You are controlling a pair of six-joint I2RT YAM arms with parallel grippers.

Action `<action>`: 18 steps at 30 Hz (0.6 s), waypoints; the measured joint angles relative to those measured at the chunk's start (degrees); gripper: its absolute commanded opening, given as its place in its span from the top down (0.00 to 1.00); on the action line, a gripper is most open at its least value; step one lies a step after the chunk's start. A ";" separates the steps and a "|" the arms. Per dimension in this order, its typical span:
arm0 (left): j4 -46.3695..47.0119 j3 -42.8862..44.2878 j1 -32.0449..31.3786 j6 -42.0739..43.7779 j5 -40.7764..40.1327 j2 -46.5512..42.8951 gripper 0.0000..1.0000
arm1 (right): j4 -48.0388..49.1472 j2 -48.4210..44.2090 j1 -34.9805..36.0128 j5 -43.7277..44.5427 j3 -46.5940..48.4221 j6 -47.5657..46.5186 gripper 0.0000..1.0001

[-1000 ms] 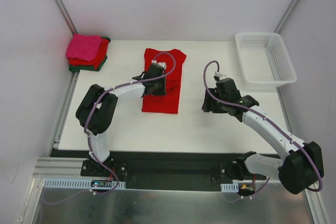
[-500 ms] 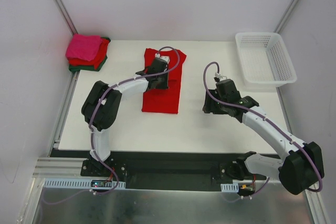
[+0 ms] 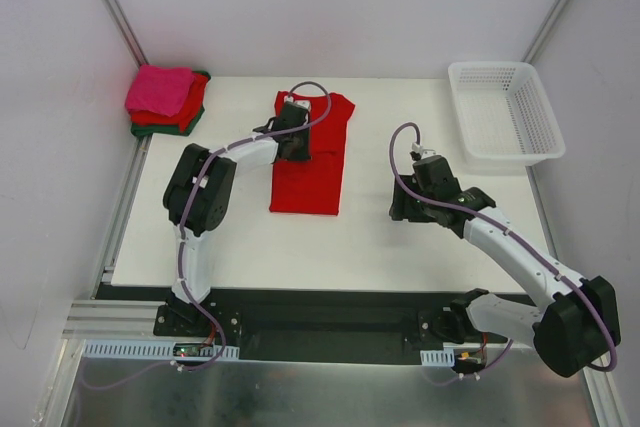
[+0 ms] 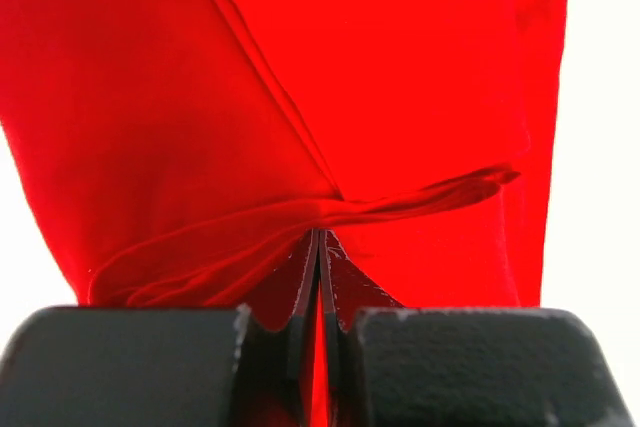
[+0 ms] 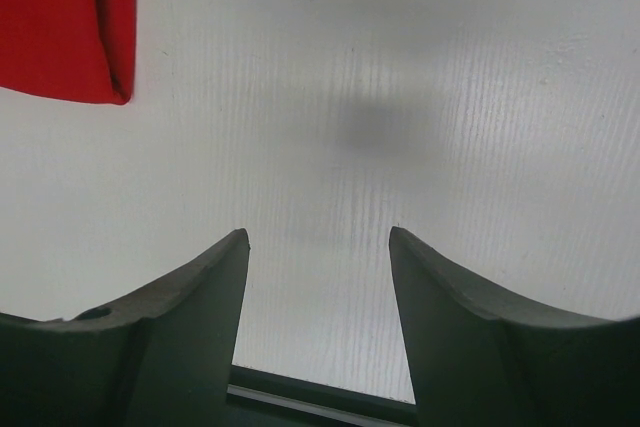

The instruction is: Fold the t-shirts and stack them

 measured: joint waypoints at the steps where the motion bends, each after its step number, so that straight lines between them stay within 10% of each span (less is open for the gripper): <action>1: -0.11 0.44 0.07 0.22 0.02 0.33 1.00 | -0.02 -0.02 0.00 0.04 0.00 0.00 0.38; 18: -1.33 7.96 0.09 1.90 7.21 2.03 0.92 | -1.03 -1.60 0.00 0.11 -0.28 0.02 0.37</action>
